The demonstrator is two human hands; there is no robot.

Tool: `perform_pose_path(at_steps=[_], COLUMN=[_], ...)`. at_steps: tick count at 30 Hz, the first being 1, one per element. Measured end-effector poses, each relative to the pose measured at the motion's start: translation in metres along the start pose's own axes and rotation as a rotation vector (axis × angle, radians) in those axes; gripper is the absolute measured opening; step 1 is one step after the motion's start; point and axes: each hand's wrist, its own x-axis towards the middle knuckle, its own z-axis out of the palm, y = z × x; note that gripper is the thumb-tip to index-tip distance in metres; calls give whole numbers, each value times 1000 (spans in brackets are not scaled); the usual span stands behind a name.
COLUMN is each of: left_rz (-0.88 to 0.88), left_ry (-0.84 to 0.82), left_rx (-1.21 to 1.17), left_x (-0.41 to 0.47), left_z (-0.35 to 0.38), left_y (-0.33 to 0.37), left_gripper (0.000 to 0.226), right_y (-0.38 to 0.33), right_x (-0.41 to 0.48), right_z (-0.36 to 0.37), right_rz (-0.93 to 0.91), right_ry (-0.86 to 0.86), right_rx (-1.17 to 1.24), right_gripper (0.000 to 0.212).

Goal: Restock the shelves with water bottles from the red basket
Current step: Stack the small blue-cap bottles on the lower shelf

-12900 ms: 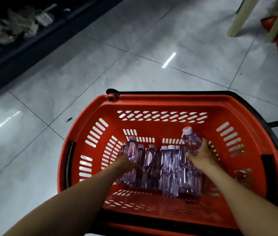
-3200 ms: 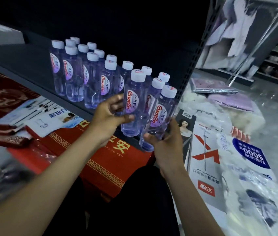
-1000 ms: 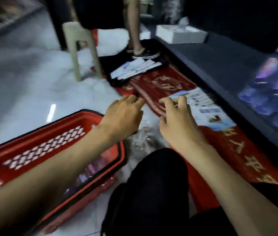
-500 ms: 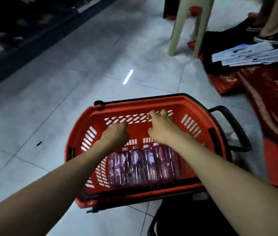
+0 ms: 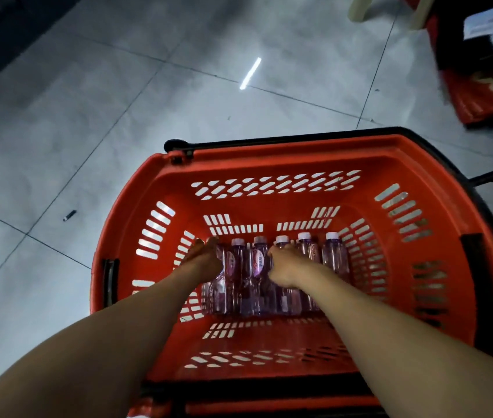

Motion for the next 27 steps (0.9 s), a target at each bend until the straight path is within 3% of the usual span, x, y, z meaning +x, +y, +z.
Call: perform_pose_path(at_steps=[3,7,9,14,17,20,23,25,27], left_rz=[88,269,266,270,193,184,45,23,34], left_ry=[92,60,55,163,14,-106,-164,-249,-332], left_rx=[37,-10,42,91,-232,-671,-856,-754,-554], left_x=[11,18,18,10,-5,-24,-37,-43,-48], left_z=[11,25,34,41,35,38,40,39,43], left_y=[-1,8,13,24,28,25,15,8,0], left_gripper=[39,21,3,14,40,50,52,48,47], right_y=[-3,-7,-4,6,12,17,25,33,40], right_x=[25,45,51,55,50,42,38,34,29], right_z=[10,24,32,41,42,42,44,50,59], right_rz=[-35,-87,-59,-73,-124,-184,-167,-109,-99], right_ry=[2,-10,-24,103,202,254,291,184,3], right_rx=[39,84,89,56,173,240,344,466,423], right_gripper=[76,86,89,96,74,53,69,91,103])
